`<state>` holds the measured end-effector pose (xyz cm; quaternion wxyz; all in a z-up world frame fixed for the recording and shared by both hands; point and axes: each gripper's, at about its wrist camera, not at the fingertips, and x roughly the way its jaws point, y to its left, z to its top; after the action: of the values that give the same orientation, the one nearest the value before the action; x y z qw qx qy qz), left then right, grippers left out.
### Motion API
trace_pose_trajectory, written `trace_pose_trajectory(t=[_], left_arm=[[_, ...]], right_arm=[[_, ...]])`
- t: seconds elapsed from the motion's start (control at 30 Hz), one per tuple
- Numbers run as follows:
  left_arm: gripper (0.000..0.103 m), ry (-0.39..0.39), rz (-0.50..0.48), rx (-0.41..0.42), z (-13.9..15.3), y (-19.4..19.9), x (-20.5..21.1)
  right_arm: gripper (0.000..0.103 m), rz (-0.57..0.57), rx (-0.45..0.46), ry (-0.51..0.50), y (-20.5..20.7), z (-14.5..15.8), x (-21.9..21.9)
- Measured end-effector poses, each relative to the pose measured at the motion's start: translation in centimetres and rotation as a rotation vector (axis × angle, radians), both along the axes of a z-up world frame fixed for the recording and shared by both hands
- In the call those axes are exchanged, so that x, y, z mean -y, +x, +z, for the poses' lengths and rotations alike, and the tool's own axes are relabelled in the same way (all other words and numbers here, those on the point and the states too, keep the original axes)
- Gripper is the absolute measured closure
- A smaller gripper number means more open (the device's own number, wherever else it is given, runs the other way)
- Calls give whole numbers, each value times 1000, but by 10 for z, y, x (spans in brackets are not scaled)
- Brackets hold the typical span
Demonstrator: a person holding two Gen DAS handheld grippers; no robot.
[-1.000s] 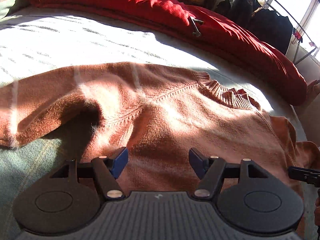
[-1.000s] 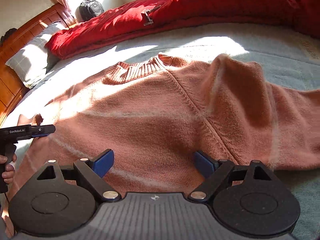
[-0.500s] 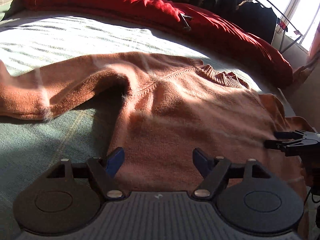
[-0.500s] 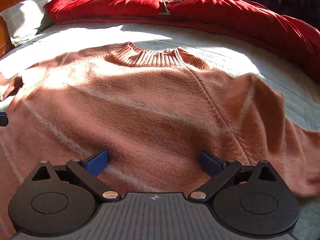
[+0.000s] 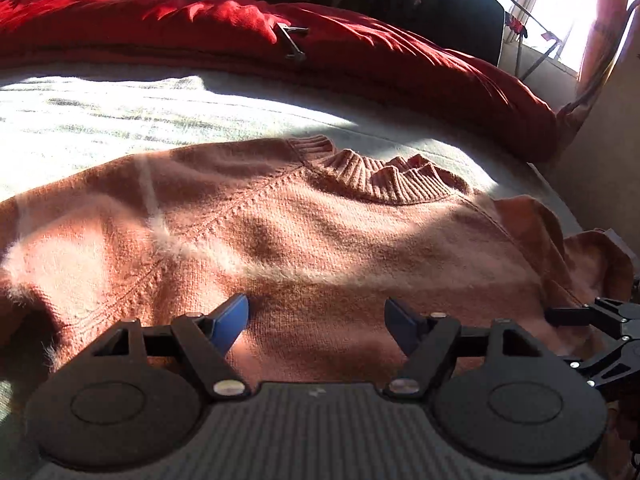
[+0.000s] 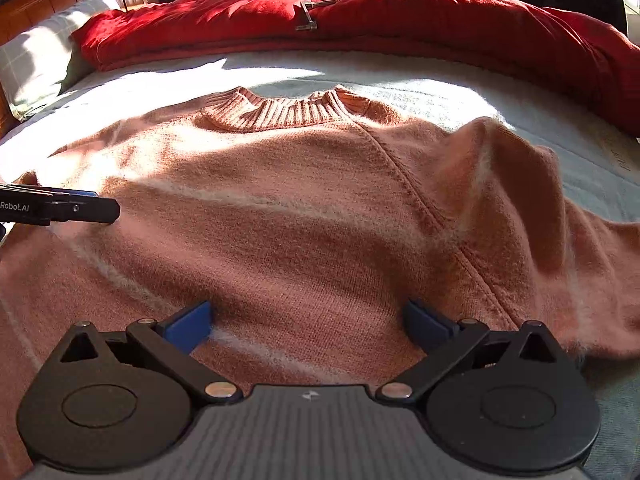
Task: Fold clothes
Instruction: 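Move the right tool to the ribbed sweater collar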
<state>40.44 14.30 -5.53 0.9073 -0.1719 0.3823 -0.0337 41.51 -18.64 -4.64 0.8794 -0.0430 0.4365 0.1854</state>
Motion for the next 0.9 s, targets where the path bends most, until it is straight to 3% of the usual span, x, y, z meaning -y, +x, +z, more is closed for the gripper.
trace_pose_trajectory(t=[0.13, 0.23, 0.4, 0.53, 0.73, 0.9], left_arm=[[28, -38, -1, 19, 22, -14, -3], [23, 1, -84, 42, 34, -45, 6], [23, 107, -78, -13, 28, -83, 15], [23, 104, -37, -61, 9, -97, 9], [22, 95, -46, -41, 6, -107, 1], [22, 98, -44, -12, 15, -112, -3]], right_arm=[[0, 11, 22, -31, -1, 6, -7], [0, 30, 42, 6, -2, 25, -10], [0, 94, 74, 54, 12, 51, -33], [0, 103, 53, 22, 42, 33, -57], [0, 43, 40, -33, 91, -2, -76], [0, -23, -16, -39, 136, 0, -77]])
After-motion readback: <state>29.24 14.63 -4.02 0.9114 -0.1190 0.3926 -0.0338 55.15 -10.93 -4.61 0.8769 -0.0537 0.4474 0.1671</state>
